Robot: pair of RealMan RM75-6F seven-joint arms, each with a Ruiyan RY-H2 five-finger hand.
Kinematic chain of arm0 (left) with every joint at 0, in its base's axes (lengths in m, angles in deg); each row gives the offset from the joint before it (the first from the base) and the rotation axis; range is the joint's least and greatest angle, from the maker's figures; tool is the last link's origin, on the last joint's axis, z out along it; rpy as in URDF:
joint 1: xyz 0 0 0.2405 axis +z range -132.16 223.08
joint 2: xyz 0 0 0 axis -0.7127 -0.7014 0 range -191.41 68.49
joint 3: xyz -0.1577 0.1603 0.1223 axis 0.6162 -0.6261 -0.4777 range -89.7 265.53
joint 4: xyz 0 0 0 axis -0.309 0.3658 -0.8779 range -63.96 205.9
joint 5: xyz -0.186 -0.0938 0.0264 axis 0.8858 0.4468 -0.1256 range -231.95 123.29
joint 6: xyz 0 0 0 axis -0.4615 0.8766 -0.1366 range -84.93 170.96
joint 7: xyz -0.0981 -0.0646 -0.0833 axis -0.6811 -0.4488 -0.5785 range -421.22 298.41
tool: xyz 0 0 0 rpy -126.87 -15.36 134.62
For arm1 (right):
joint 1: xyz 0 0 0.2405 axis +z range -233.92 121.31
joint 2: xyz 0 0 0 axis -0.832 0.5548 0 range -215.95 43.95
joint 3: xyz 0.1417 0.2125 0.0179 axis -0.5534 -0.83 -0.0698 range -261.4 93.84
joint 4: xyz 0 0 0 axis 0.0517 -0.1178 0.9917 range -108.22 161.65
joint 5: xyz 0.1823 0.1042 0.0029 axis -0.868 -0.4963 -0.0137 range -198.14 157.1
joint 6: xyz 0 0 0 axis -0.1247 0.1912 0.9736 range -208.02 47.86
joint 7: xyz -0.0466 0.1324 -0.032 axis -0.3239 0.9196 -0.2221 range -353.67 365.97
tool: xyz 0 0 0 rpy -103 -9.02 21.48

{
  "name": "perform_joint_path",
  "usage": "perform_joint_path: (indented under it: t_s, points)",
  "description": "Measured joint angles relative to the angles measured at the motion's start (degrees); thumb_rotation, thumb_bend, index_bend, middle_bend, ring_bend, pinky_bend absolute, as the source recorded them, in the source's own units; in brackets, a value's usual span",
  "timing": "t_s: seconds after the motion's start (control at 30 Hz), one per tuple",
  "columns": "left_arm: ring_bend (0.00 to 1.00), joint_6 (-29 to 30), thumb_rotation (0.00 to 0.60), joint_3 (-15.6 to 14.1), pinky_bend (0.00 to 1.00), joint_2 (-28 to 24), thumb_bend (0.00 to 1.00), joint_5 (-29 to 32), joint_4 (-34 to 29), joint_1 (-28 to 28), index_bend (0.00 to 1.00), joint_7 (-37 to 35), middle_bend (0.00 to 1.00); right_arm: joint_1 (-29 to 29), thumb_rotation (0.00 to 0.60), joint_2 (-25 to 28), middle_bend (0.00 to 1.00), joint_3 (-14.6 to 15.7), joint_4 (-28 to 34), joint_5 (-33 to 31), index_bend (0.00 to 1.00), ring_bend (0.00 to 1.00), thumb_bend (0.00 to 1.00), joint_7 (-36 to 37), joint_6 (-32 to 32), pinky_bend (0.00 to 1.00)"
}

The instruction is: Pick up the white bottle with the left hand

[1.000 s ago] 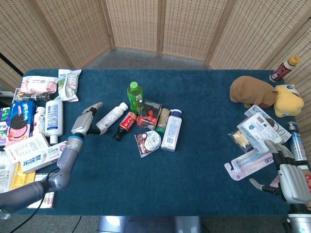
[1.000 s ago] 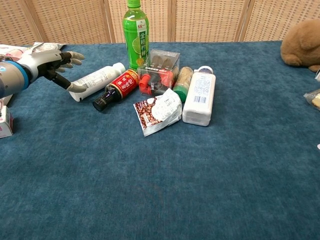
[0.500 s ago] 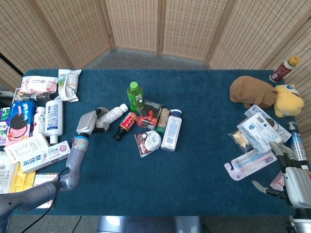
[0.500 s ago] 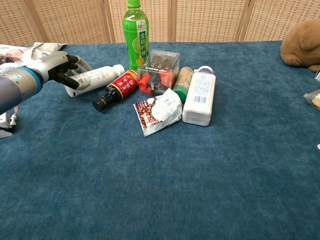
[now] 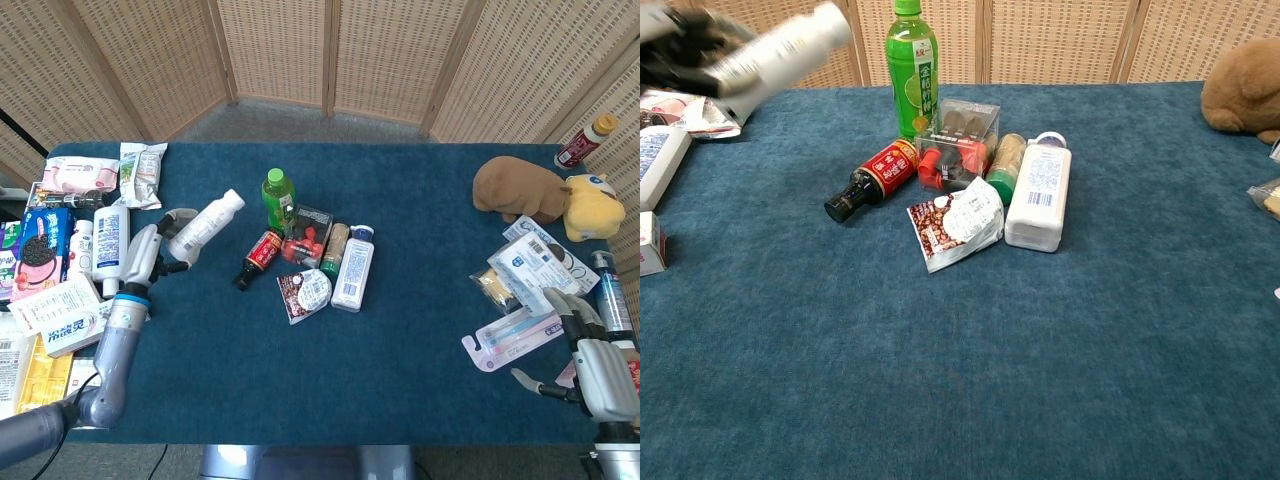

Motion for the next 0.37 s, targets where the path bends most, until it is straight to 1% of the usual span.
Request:
perform_joint_path:
  t_s: [0.03, 0.17, 0.23, 0.37]
  points:
    - [0.64, 2.2, 0.6, -0.2, 0.8, -1.6, 0.55, -2.1, -2.4, 1.4, 0.6, -1.4, 0.58, 0.2, 0.554, -0.4, 0.0, -0.1, -0.2, -0.1, 0.0, 0.0, 0.07, 0.0, 0.4, 0.0]
    - [0.63, 8.5, 0.6, -0.8, 0.79, -6.5, 0.54, -8.4, -8.5, 5.6, 0.59, -6.0, 0.57, 1.2, 0.555, -1.7, 0.0, -0.3, -0.7, -0.1, 0.0, 0.0, 0.07, -0.4, 1.5, 0.0]
    - [0.63, 11.3, 0.6, -1.1, 0.78, -8.0, 0.53, -11.2, -10.3, 7.4, 0.59, -8.1, 0.57, 1.6, 0.551, -2.2, 0.0, -0.4, -0.6, 0.1, 0.0, 0.0, 0.07, -0.9, 1.9, 0.0]
    - [0.63, 15.5, 0.6, -1.6, 0.78, -9.4, 0.53, -15.3, -11.9, 9.3, 0.59, -11.6, 0.57, 2.0, 0.555, -2.5, 0.0, -0.6, -0.5, -0.2, 0.0, 0.0, 0.07, -1.7, 2.5, 0.0]
